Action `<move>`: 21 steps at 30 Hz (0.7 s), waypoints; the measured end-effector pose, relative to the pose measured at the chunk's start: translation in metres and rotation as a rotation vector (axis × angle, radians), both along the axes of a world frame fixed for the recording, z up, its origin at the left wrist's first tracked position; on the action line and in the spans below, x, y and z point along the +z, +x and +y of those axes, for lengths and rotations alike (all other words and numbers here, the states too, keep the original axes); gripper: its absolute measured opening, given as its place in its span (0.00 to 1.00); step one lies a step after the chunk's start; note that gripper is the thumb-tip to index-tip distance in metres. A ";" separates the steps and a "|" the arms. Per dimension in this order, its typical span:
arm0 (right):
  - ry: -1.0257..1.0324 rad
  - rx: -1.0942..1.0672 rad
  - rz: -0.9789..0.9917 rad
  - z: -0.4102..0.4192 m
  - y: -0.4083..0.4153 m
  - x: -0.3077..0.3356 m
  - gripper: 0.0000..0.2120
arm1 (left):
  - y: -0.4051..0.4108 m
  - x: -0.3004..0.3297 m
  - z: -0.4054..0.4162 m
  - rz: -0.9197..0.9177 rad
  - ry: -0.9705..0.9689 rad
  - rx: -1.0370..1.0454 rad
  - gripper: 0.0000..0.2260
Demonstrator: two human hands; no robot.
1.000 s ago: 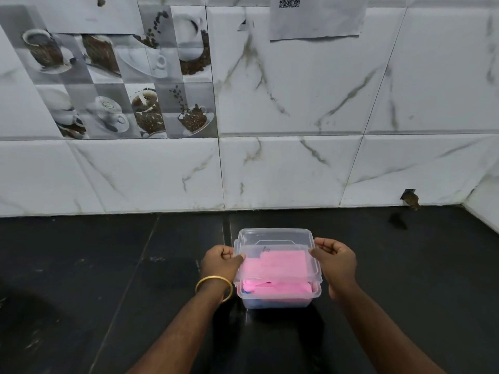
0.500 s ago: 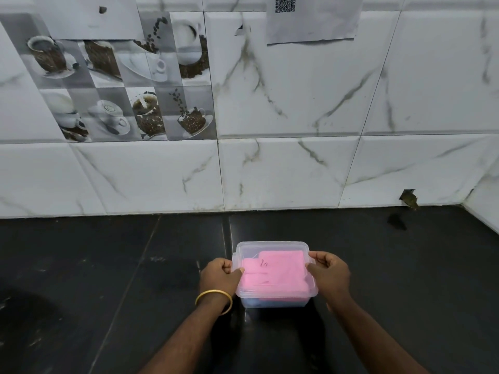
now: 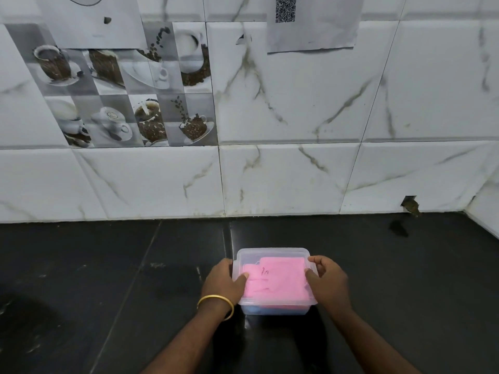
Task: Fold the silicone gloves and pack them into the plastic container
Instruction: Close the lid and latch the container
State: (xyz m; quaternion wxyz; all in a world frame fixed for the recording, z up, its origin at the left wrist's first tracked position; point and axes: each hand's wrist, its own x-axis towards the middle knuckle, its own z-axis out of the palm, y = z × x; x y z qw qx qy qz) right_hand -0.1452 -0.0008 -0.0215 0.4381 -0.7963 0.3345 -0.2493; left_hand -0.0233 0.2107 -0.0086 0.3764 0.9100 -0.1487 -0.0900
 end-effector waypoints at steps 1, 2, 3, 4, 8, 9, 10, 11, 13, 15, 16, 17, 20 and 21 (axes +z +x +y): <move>-0.072 0.032 0.022 0.001 0.002 0.000 0.12 | 0.002 0.000 -0.003 -0.089 0.106 -0.094 0.20; -0.158 0.079 0.062 0.003 0.006 0.000 0.16 | 0.004 0.001 -0.008 -0.185 0.208 -0.180 0.25; -0.255 0.142 0.128 0.005 0.011 0.002 0.21 | 0.005 0.001 -0.013 -0.272 0.292 -0.251 0.29; -0.356 0.204 0.209 0.008 0.016 0.004 0.25 | 0.007 0.002 -0.020 -0.336 0.355 -0.311 0.31; -0.603 0.337 0.456 0.014 0.032 0.005 0.31 | 0.009 -0.007 -0.038 -0.370 0.518 -0.456 0.34; -0.621 0.348 0.496 0.014 0.033 0.002 0.32 | 0.010 -0.010 -0.040 -0.363 0.542 -0.469 0.34; -0.633 0.356 0.531 0.013 0.033 0.000 0.33 | 0.010 -0.013 -0.041 -0.355 0.557 -0.474 0.35; -0.641 0.362 0.557 0.011 0.033 -0.002 0.33 | 0.011 -0.016 -0.041 -0.348 0.565 -0.474 0.35; -0.645 0.367 0.582 0.009 0.033 -0.006 0.35 | 0.011 -0.022 -0.041 -0.349 0.563 -0.465 0.35; -0.646 0.368 0.588 0.007 0.034 -0.009 0.35 | 0.011 -0.024 -0.041 -0.358 0.561 -0.455 0.35; -0.646 0.368 0.591 0.007 0.035 -0.010 0.36 | 0.011 -0.025 -0.042 -0.358 0.564 -0.453 0.35; -0.645 0.368 0.592 0.007 0.035 -0.012 0.36 | 0.011 -0.026 -0.042 -0.358 0.566 -0.450 0.35; -0.650 0.367 0.594 0.005 0.038 -0.016 0.36 | 0.013 -0.026 -0.044 -0.350 0.568 -0.452 0.36; -0.653 0.367 0.596 0.003 0.040 -0.017 0.36 | 0.015 -0.026 -0.045 -0.346 0.567 -0.453 0.36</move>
